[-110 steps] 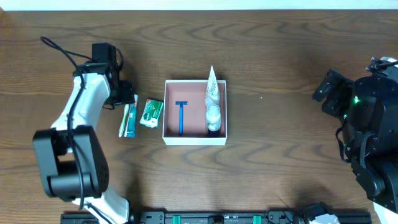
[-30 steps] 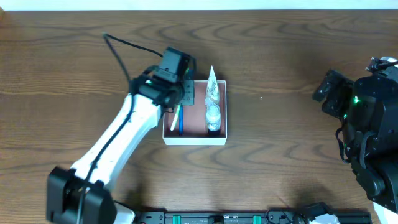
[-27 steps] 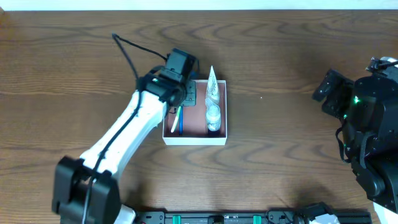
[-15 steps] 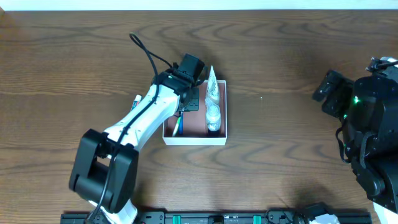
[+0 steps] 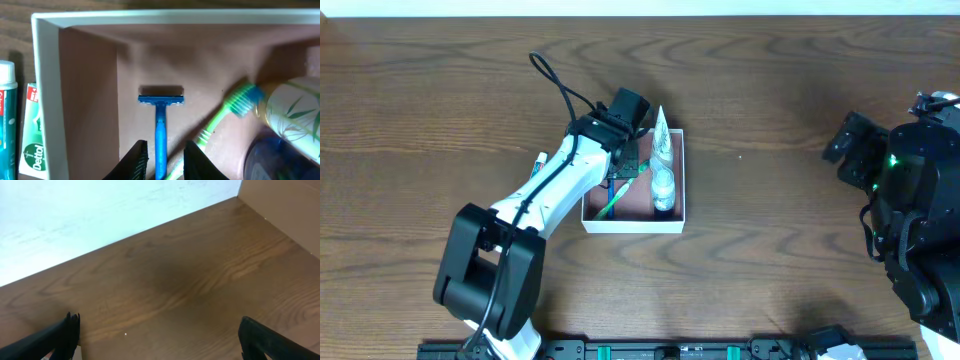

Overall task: Pack container
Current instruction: 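Move the toothbrush into the box and release it with the left gripper, then grasp the toothpaste tube with the left gripper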

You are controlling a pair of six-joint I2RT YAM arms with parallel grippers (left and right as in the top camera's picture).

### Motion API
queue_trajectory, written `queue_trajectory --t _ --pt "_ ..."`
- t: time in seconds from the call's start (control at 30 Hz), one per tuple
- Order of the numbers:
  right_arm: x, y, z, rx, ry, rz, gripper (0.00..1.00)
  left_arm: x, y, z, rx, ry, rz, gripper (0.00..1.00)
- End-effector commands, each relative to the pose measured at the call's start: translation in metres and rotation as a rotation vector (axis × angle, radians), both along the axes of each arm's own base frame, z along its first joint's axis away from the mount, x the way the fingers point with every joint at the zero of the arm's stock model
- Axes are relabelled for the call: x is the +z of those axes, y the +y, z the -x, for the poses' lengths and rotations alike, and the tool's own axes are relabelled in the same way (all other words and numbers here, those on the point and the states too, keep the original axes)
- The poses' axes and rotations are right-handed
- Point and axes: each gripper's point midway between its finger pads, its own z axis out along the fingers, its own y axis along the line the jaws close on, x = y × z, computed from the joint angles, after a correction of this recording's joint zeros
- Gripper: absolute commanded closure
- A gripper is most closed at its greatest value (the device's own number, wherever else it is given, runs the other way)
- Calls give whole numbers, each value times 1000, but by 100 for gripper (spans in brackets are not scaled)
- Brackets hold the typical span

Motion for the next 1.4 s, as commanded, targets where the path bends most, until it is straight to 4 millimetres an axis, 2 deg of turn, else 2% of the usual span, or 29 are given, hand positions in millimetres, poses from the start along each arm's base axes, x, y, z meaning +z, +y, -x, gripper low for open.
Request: queue_trajectory --t 0.0,0.07,0.1,0.17,0.27,0.37,0.43,0.53,0.6,0.7,0.83,1.0,1.27,1.37 --pt "3 -6 1 -25 -8 2 1 37 -1 -5 5 -75 23 74" --pt "3 -6 1 -25 -8 2 1 66 0 -6 -15 -126 40 73" --pt "3 -6 1 -25 -8 2 1 86 2 -6 -38 -166 45 70" --pt "3 -6 1 -25 -8 3 1 111 12 -7 -43 -231 36 66" --pt "3 -6 1 -25 -8 2 1 145 50 -6 43 -329 -31 54" --pt "3 -6 1 -25 -8 2 1 156 94 -2 135 -331 -77 51" --pt "3 -6 1 -25 -8 3 1 147 121 4 187 -278 -106 50" --pt "3 -6 1 -25 -8 2 1 116 148 13 185 -142 -106 44" --pt "3 -6 1 -25 -8 2 1 94 149 15 133 -58 -49 38" --pt "3 -6 1 -25 -8 2 1 64 150 13 30 41 21 37" --pt "2 -6 1 -25 -6 3 1 29 160 6 -36 123 3 30" --pt "2 -6 1 -25 -6 3 1 -16 165 8 -36 243 6 30" --pt "2 -6 1 -25 -6 3 1 -52 166 -3 -36 267 7 30" --pt "2 -6 1 -25 -6 3 1 -63 166 -4 -46 284 6 35"
